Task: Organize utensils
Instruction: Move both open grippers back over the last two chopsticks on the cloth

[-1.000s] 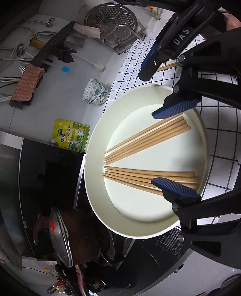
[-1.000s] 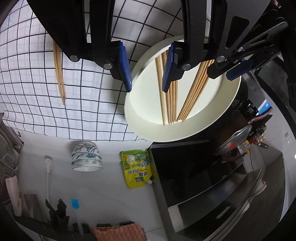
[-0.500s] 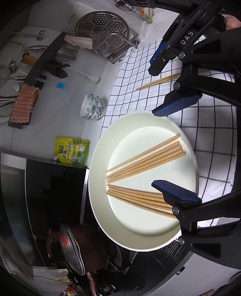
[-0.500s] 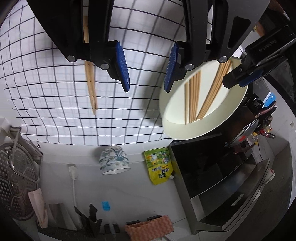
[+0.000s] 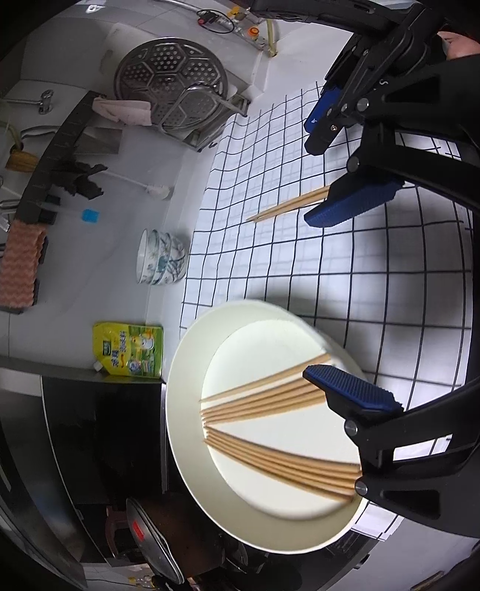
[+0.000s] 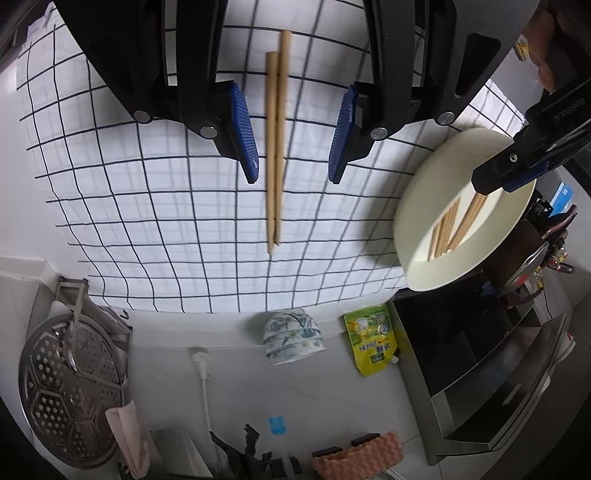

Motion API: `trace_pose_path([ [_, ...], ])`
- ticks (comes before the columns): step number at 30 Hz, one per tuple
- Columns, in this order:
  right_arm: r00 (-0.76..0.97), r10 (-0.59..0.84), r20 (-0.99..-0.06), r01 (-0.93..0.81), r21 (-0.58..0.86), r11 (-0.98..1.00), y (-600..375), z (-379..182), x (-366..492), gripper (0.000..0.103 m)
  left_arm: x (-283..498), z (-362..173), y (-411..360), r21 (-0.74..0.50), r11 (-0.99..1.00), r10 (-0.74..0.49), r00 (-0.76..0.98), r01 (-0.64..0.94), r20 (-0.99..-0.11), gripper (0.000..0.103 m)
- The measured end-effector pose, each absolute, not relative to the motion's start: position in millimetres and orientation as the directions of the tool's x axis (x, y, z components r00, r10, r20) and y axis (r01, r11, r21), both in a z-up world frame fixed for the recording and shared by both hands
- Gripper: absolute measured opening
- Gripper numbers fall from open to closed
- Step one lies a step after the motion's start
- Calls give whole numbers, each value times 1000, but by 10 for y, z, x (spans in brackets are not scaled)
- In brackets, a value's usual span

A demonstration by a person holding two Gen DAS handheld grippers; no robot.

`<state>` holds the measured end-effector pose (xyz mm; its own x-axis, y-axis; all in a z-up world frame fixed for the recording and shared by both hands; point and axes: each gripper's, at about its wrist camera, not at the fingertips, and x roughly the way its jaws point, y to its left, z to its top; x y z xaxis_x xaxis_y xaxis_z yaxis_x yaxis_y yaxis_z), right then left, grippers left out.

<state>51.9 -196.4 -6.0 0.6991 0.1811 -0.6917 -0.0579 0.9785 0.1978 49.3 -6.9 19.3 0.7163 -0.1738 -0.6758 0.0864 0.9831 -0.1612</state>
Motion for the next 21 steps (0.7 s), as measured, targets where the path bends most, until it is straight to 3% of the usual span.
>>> trace_pose_path([
  [8,662,148,-734,-49,155,987,-2153,-294,524,38,449,116,-311,-148,982,-188,702,118,-687,82],
  [21,607,145,-781,-99,107,989,-2047,-597,665,38,447,-3,-348,-140,985,-169,681,98,-712,84],
])
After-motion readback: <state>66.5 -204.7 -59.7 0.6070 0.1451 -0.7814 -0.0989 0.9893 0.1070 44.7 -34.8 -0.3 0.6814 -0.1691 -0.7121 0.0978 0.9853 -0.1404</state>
